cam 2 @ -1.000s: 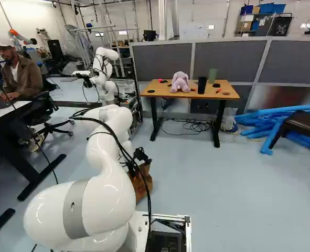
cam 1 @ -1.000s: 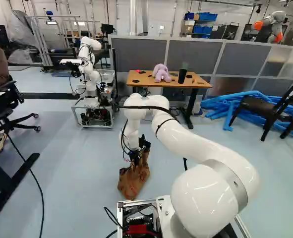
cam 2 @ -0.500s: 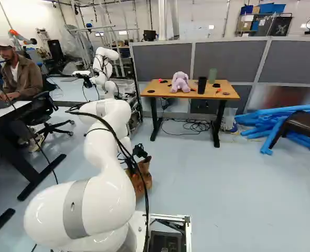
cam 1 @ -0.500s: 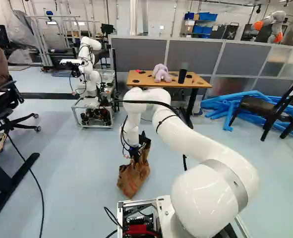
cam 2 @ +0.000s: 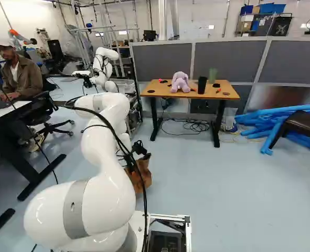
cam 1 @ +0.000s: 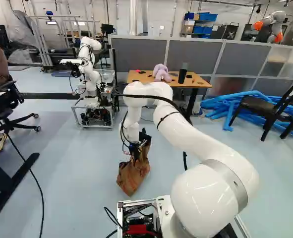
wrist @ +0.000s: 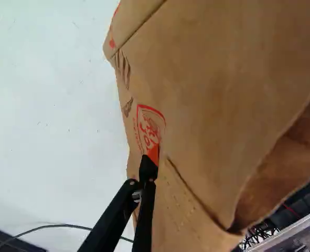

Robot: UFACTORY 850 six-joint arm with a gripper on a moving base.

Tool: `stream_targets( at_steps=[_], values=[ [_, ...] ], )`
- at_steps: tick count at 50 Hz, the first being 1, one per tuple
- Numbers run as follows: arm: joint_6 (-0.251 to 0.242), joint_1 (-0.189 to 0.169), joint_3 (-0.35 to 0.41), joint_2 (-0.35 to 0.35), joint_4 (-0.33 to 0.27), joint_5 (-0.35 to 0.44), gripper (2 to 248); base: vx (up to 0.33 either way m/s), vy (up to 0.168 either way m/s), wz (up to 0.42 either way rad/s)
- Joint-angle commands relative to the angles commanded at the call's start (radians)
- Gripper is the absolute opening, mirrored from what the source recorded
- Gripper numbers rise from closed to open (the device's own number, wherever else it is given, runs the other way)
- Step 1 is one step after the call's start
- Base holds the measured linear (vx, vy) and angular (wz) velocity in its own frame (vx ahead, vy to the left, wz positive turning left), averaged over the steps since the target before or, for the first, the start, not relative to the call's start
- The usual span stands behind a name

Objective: Pick up the bag on the ground and place it on the table

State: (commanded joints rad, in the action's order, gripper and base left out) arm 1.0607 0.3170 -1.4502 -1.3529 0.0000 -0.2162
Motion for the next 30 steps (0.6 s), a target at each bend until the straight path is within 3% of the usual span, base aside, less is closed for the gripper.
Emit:
stream_targets(
  at_steps=[30],
  values=[
    [0.000,0.000,0.097,0.115,0.000,0.000,21,0.000,0.000,0.000]
  ],
)
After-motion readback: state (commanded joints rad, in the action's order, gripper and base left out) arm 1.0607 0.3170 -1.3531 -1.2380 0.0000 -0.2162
